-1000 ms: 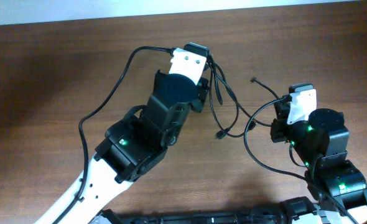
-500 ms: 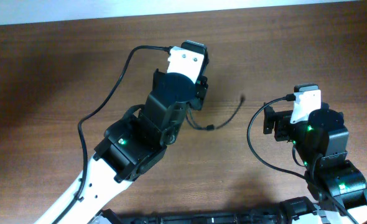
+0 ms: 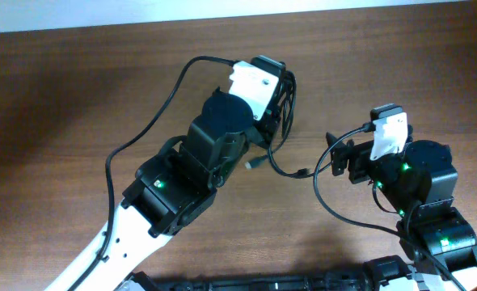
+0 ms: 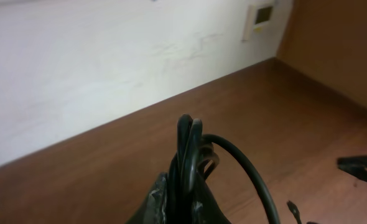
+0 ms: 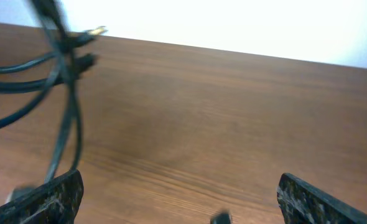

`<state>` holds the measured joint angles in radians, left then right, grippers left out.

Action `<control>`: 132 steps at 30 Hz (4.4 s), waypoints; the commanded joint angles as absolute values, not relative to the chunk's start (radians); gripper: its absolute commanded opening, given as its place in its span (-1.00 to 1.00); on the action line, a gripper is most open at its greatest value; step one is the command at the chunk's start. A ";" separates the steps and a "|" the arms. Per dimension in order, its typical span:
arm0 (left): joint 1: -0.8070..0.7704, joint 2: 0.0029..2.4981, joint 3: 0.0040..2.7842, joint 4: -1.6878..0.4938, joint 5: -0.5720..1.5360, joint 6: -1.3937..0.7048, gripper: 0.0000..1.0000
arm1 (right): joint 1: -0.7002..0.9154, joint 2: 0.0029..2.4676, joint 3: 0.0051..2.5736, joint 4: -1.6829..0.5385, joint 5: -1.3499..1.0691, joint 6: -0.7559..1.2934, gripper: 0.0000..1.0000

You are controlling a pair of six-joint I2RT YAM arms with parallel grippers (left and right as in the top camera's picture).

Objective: Untangle cables

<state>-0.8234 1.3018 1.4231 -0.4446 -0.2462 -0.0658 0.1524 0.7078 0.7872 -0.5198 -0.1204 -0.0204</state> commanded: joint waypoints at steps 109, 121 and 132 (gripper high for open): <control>-0.758 1.179 1.439 -0.509 0.064 0.390 -1.00 | 0.142 0.974 0.790 0.088 -0.888 0.630 -0.13; -0.757 1.178 1.439 -0.619 0.086 0.467 -1.00 | 0.142 0.973 0.790 0.091 -0.887 0.625 -0.13; -0.757 1.176 1.439 -0.607 0.081 0.469 -1.00 | 0.142 0.973 0.789 0.091 -0.887 0.625 -0.92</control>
<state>-0.7525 1.2003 1.4231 -0.6312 0.0635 0.4538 0.1444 0.9802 0.7872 0.0856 -0.8806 0.6296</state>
